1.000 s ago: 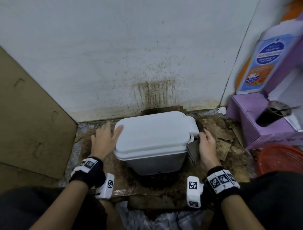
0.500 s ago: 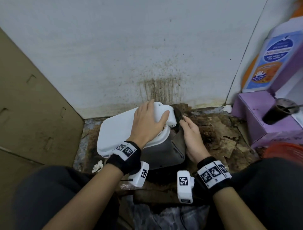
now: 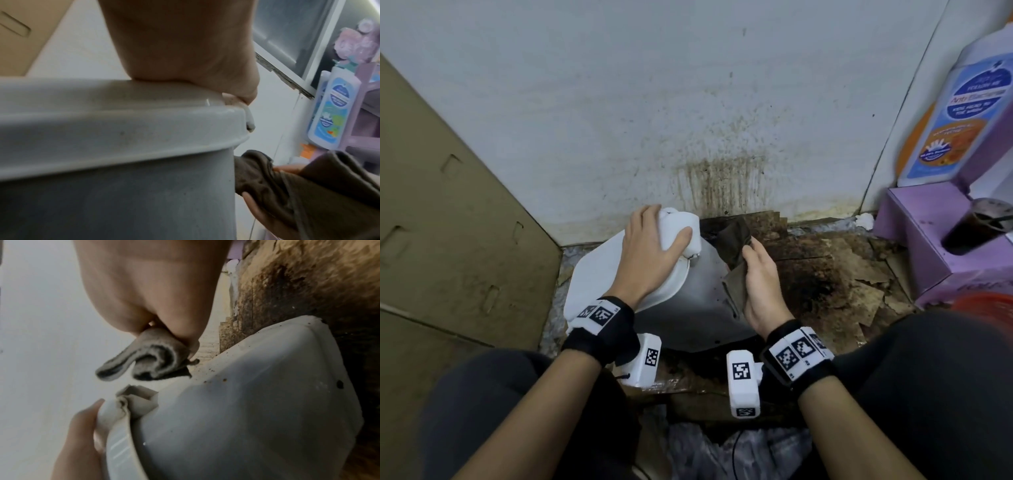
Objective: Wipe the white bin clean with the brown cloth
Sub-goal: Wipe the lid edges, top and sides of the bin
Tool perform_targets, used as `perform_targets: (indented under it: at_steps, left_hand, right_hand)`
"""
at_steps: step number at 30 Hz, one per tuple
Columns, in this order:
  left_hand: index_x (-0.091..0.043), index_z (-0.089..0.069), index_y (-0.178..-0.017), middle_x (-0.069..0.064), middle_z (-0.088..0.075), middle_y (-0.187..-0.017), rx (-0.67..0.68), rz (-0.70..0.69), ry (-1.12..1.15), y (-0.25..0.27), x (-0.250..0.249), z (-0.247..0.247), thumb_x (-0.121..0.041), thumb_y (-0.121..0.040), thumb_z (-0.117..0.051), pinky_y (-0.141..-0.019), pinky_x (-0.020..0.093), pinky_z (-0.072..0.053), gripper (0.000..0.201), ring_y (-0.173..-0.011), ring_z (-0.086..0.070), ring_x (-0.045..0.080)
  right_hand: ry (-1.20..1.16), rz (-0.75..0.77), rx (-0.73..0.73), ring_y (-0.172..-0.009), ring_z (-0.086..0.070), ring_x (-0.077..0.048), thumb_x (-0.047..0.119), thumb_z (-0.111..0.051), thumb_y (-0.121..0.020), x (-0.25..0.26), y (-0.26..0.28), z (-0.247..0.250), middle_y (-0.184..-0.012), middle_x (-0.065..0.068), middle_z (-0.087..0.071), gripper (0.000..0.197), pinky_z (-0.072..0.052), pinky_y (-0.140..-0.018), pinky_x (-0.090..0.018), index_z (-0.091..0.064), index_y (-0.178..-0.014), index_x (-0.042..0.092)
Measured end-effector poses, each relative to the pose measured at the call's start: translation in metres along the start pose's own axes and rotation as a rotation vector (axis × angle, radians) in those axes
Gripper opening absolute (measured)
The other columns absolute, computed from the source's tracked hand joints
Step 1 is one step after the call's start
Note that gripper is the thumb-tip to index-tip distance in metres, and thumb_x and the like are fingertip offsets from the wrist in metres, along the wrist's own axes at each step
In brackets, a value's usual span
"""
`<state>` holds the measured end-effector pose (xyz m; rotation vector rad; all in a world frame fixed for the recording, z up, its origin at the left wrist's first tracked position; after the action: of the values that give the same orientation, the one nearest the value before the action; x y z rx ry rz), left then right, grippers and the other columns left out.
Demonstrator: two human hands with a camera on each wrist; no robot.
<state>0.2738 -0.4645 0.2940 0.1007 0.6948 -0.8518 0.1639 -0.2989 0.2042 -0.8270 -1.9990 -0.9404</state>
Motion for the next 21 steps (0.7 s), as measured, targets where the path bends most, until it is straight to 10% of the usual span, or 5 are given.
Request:
perform_targets:
  at_steps: [6,12,21]
  left_hand:
    - [-0.012,-0.039,-0.152,0.004,-0.038,-0.148,-0.026,0.004,0.066,0.002,0.014,0.009,-0.07,-0.084,-0.042,-0.114,0.027,-0.023,0.089,-0.14,-0.033,0.017]
    - [-0.013,-0.04,-0.15,-0.001,-0.038,-0.144,-0.042,-0.009,0.085,0.003,0.031,0.017,-0.067,-0.09,-0.042,-0.117,0.031,-0.027,0.08,-0.14,-0.035,0.017]
    - [-0.013,-0.039,-0.152,-0.004,-0.036,-0.145,-0.046,-0.011,0.109,0.002,0.041,0.021,-0.067,-0.092,-0.041,-0.118,0.029,-0.024,0.08,-0.141,-0.032,0.013]
  right_hand:
    - [0.414,0.236,0.186,-0.139,-0.039,0.003,0.031,-0.034,-0.111,-0.007,0.017,-0.059,-0.152,0.016,-0.045,0.042,-0.033,-0.118,-0.026,-0.04,-0.152,0.034]
    - [0.617,0.318,0.285,-0.154,-0.006,0.003,0.036,-0.021,-0.112,-0.031,0.021,-0.09,-0.169,0.013,-0.017,0.05,-0.008,-0.129,-0.033,-0.021,-0.162,0.028]
    - [0.875,0.567,0.277,-0.155,-0.006,0.002,0.033,-0.019,-0.11,-0.044,0.006,-0.085,-0.168,0.012,-0.016,0.054,-0.005,-0.125,-0.02,-0.021,-0.162,0.022]
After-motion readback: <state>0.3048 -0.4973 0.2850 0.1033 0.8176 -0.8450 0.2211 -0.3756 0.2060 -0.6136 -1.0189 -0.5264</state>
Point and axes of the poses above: each hand's wrist, its own y-axis away from the middle knuckle, its own z-axis out of the back of the hand, x = y × z, the point moved 9 cm from there along -y, towards the middle knuckle
